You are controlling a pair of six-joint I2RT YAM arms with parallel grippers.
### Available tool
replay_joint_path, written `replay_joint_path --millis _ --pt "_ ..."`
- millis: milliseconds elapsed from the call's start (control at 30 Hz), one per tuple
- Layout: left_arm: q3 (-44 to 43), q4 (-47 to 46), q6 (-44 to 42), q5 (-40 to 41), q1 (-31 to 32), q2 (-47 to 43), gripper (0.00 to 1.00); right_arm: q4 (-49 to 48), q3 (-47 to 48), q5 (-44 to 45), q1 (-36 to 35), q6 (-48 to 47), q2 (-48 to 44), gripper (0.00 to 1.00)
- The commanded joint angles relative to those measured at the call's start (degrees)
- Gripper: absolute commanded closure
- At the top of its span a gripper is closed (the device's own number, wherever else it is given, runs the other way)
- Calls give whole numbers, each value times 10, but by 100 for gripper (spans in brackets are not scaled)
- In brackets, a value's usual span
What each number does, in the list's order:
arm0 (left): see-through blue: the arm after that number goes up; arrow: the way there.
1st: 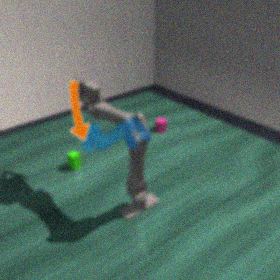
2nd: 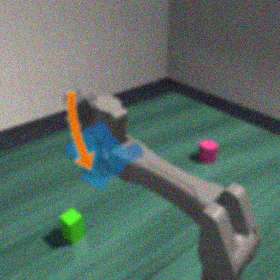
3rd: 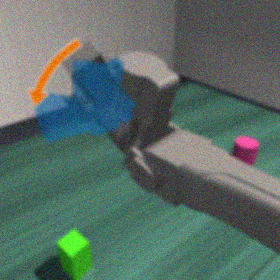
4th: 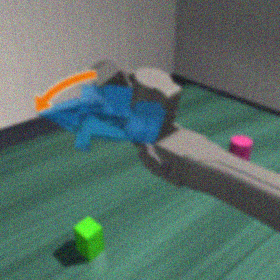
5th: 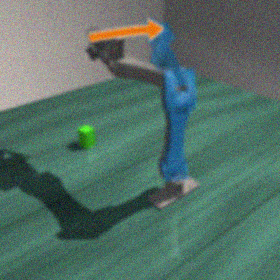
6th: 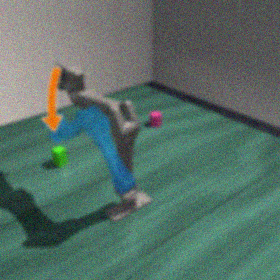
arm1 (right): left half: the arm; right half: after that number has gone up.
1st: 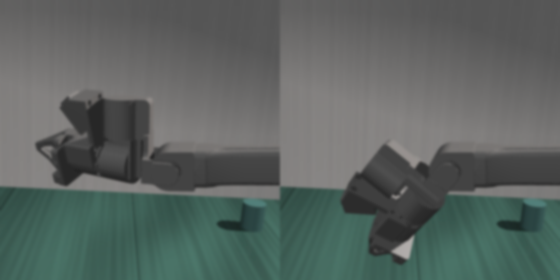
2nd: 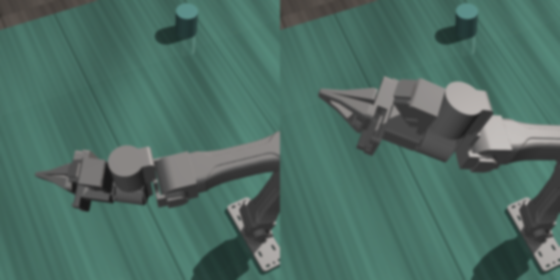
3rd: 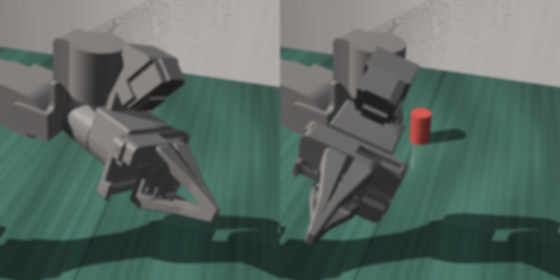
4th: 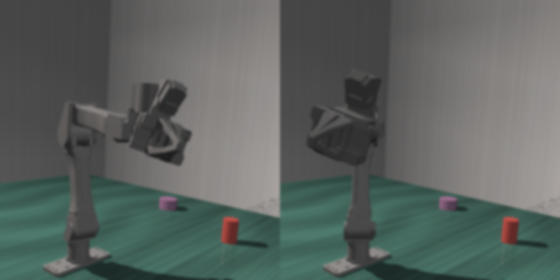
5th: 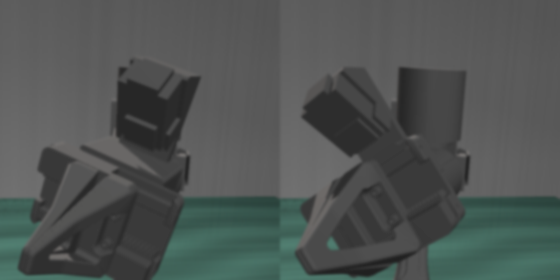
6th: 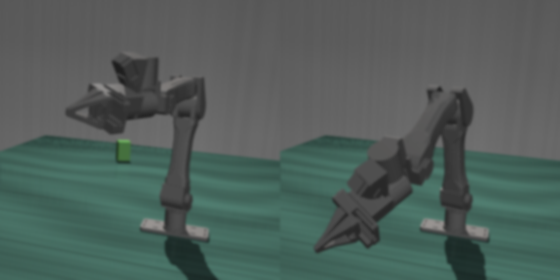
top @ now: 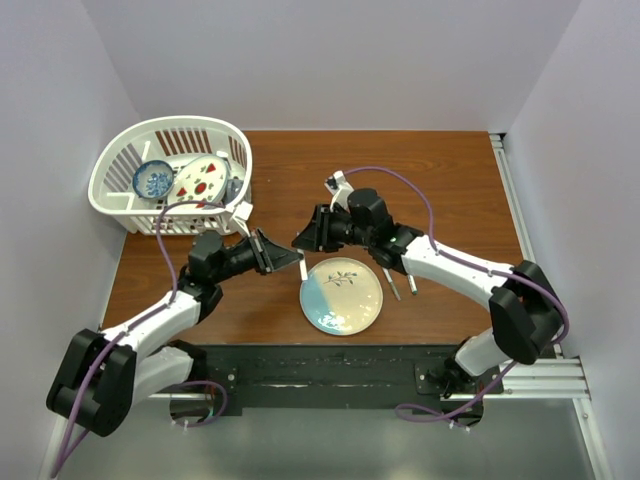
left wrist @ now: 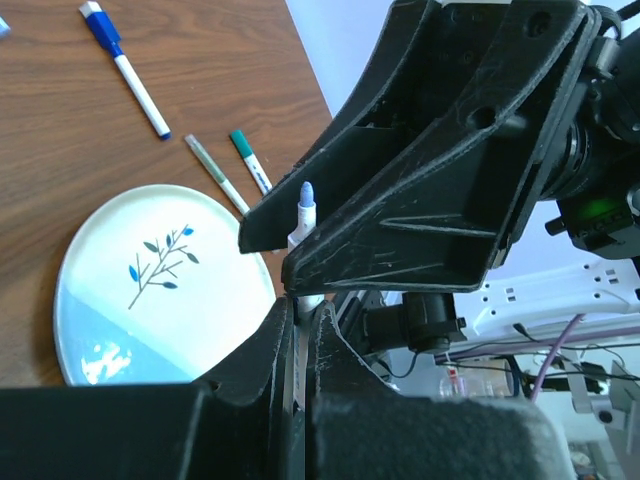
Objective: Insert the pens into the pen caps
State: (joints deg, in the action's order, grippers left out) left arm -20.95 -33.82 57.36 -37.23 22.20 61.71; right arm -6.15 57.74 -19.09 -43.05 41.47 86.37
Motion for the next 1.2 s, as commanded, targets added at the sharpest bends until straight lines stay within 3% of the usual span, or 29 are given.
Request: replay_joint_path --millis 0,67,133,167,233,367,733,767,800,833,867,900,967,1067,1167 --pt "-2 -68 -9 -40 2 -2 100 -29 12 2 -9 6 4 82" --pt "-2 -80 -7 -46 3 2 100 -44 7 -8 -9 13 -1 100" --pt "-3 -96 -2 -59 2 6 95 -56 -2 -14 -9 20 -12 100" --pt "-3 -99 -1 -63 2 8 82 -65 -4 -14 -9 26 -15 100" --pt "-4 -105 -1 -70 3 11 70 -69 -6 -10 -9 26 -29 100" --pt "-6 -107 -1 -76 2 16 64 -68 -4 0 -9 26 -43 100" --pt "-1 -139 9 -101 3 32 67 -77 6 5 -9 37 -37 100" --pt "-1 -140 9 -103 3 34 71 -77 6 6 -8 37 -37 100" --pt "-2 -147 9 -109 4 35 79 -77 6 7 -9 37 -37 100" --pt "-2 -151 12 -114 4 38 92 -77 5 8 -9 36 -37 100" --pt "-1 -155 13 -116 4 40 97 -77 5 7 -8 37 -37 100" --pt "0 -160 14 -118 4 40 100 -77 5 4 -8 34 -37 97" --pt "0 -161 16 -116 3 38 100 -68 8 5 -8 27 -38 77" --pt "-3 -161 14 -113 2 33 100 -24 13 23 -9 -1 -57 58" --pt "-20 -120 -8 -104 -5 24 100 46 22 83 -8 -43 -87 53"
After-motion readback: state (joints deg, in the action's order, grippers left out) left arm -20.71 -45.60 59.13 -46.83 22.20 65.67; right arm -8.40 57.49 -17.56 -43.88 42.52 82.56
